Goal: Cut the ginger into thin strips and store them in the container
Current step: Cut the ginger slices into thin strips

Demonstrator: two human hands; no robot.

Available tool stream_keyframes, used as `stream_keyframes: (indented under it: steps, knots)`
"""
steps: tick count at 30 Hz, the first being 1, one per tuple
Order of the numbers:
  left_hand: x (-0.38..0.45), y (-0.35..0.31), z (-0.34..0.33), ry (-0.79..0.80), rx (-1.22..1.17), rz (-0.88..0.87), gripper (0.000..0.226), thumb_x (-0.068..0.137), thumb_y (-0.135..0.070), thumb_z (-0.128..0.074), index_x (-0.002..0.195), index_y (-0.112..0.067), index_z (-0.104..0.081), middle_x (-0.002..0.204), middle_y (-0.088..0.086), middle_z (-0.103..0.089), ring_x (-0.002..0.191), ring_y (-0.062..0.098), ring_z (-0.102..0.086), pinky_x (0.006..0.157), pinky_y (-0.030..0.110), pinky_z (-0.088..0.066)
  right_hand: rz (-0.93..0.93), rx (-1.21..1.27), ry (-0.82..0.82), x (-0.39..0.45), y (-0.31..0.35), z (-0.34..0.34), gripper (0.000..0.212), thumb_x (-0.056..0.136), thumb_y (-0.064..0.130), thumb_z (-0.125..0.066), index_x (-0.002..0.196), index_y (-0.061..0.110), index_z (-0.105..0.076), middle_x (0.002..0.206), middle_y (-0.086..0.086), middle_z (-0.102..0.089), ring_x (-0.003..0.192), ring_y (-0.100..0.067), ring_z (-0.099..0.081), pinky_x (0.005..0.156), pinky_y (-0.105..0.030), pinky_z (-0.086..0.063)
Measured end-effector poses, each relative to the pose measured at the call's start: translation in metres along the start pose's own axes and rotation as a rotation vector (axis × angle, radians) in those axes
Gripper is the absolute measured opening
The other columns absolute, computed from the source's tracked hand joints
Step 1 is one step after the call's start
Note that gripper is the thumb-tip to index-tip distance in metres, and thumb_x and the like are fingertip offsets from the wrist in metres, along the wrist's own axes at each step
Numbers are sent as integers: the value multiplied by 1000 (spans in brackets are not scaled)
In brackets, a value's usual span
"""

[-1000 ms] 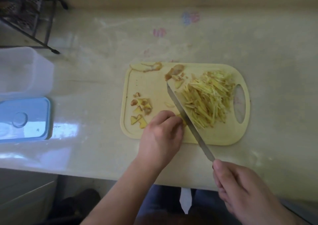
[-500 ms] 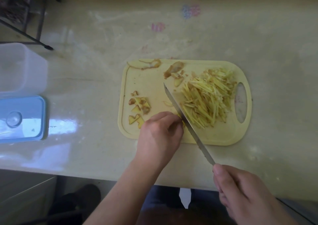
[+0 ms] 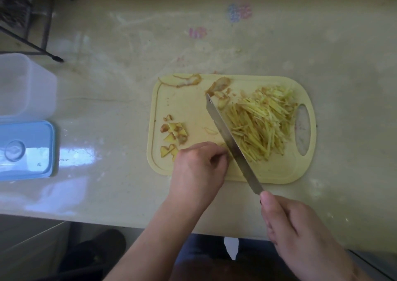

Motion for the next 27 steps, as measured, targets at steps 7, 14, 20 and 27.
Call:
stream_keyframes:
  steps: [7,14,20,27]
  knots:
    - [4,2,-5,64,85,77,10,77,-7,-73,69,-13,-74,62,-3,-65,59,15,-61,56,34,-48,-14,-3,29,-18,1,-2,88,62,99,-11,71,18,-45,49,-1,-39,45,-9,-40,52,-30,-32]
    - [2,2,-4,38,71,49,12,77,-5,-71,67,-11,-72,60,-3,-64,56,13,-59,54,32,-48,8,-55,8,-4,4,-3,83,77,87,-11,62,12,-43,53,-4,-46,49,-12,-45,57,-35,-40]
    - [3,3,0,48,20,123,12,76,-2,-72,71,-13,-77,65,-4,-70,60,11,-65,59,29,-50,60,-7,-21,3,10,2,87,72,93,-9,59,12,-39,52,-5,-44,46,-12,-41,52,-32,-37]
    - [6,5,-2,78,43,188,10,80,-9,-75,72,-15,-78,62,-5,-70,57,10,-66,58,33,-54,33,-30,-21,-13,6,-1,92,66,97,-5,69,14,-46,62,-10,-55,54,-19,-52,59,-35,-41]
Point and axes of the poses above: each hand's wrist, its own x-axis towards the middle knuckle, its own z-axis out of the back of the hand, y = z × x, the point moved 8 cm from there along x, towards the middle knuckle
